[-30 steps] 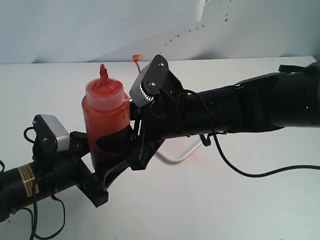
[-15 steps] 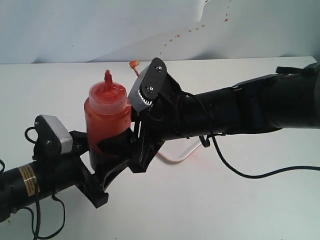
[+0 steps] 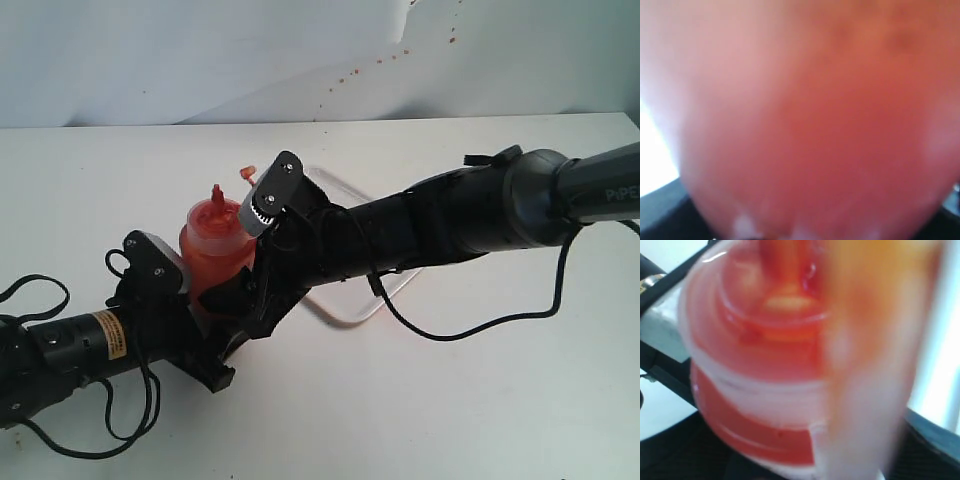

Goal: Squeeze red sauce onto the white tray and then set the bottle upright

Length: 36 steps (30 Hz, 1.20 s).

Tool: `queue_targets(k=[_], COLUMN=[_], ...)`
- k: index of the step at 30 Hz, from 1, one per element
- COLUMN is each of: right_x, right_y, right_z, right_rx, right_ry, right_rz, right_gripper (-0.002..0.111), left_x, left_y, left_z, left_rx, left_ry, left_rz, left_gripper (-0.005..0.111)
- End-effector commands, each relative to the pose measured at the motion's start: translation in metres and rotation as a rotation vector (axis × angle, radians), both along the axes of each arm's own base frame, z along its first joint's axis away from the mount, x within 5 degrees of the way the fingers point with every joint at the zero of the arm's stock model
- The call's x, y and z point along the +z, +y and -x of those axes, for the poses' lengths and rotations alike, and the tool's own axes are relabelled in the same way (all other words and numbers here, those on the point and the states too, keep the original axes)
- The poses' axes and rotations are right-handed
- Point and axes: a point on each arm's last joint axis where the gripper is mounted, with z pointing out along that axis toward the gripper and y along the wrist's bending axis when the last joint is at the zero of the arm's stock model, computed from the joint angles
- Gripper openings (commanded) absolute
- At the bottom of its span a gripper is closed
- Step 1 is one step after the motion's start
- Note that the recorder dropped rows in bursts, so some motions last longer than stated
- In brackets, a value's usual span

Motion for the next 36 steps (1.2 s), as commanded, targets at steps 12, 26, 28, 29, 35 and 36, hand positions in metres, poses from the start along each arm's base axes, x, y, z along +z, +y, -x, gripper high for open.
queue_targets(k=[12, 26, 28, 29, 35, 36], right_x=[0.0028, 0.0059, 0.0061, 0.0061, 0.0061, 0.0061], right_y=[0.0110, 0.0126, 0.0126, 0.0126, 0.0126, 0.0126], right_z=[0.0076, 0.0114, 0.0116, 0.0116, 0.0116, 0.0116], right_rx=[0.077, 0.117, 0.118, 0.118, 0.118, 0.118], right_ry=[0.061, 0.077, 0.077, 0.077, 0.077, 0.077], right_rz=[-0.099, -0.137, -0.139, -0.139, -0.139, -0.139], right_gripper=[0.000, 0.000, 0.000, 0.000, 0.000, 0.000], left_x=[-0.0115, -0.0115, -0.0115, -0.0115, -0.0115, -0.0114], left_y=[-0.0071, -0.0069, -0.0067, -0.0067, -0.0067, -0.0060], left_z=[0.0037, 0.0035, 0.0032, 0.0032, 0.0032, 0.0023], left_rx=[-0.129, -0.127, -0.133, -0.137, -0.161, -0.146], left_ry=[0.014, 0.012, -0.002, -0.006, -0.035, -0.034], left_rz=[-0.042, -0.044, -0.056, -0.060, -0.086, -0.084], left_gripper=[0.000, 0.000, 0.000, 0.001, 0.013, 0.018])
